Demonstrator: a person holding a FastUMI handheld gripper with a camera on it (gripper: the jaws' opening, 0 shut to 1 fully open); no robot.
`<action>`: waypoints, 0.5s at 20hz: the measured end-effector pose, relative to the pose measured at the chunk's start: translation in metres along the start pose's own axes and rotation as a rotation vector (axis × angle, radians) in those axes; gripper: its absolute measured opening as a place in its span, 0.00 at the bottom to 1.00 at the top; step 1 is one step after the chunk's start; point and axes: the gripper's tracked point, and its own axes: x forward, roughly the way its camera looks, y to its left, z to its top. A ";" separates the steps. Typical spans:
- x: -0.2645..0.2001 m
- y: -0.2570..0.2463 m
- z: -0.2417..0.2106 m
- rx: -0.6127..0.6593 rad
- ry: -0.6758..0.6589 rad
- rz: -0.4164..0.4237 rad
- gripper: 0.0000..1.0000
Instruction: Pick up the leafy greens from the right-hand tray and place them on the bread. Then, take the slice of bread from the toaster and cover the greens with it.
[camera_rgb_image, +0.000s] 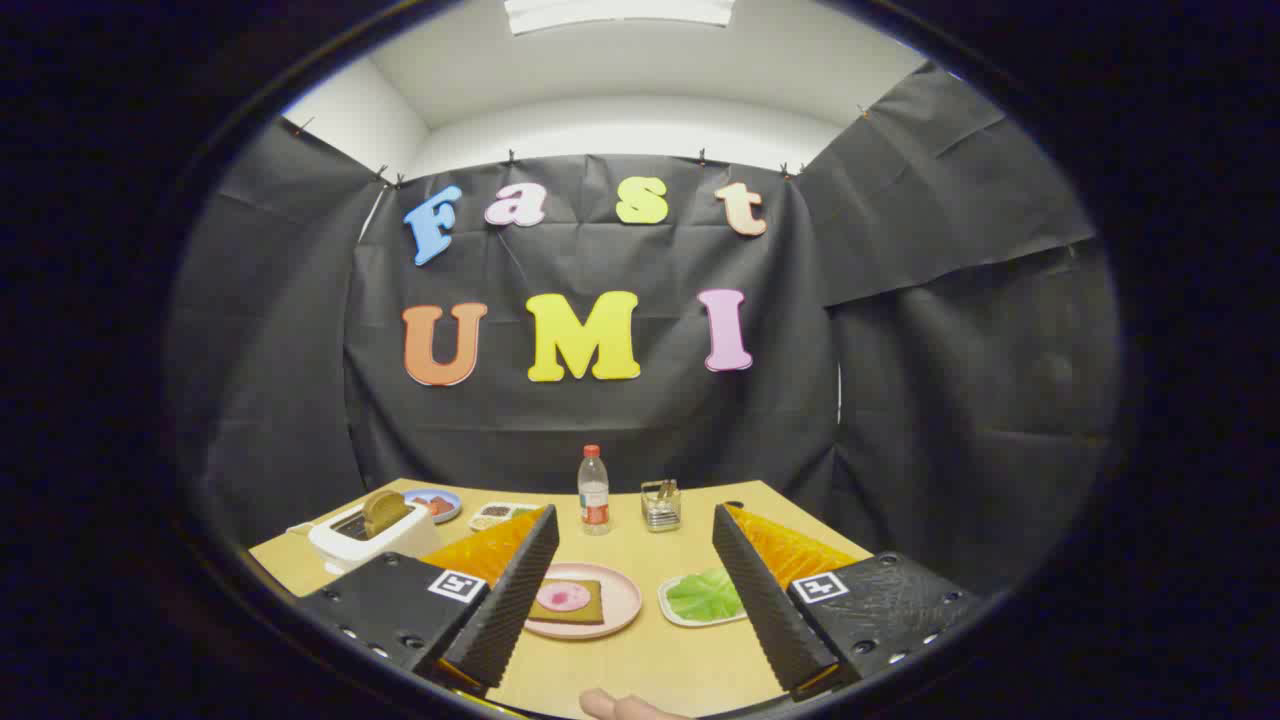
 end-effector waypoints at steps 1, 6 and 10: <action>-0.001 0.005 0.000 -0.005 -0.005 0.006 0.95; -0.010 0.015 0.011 -0.024 -0.048 0.041 0.95; -0.008 0.020 0.006 -0.046 -0.035 0.082 0.95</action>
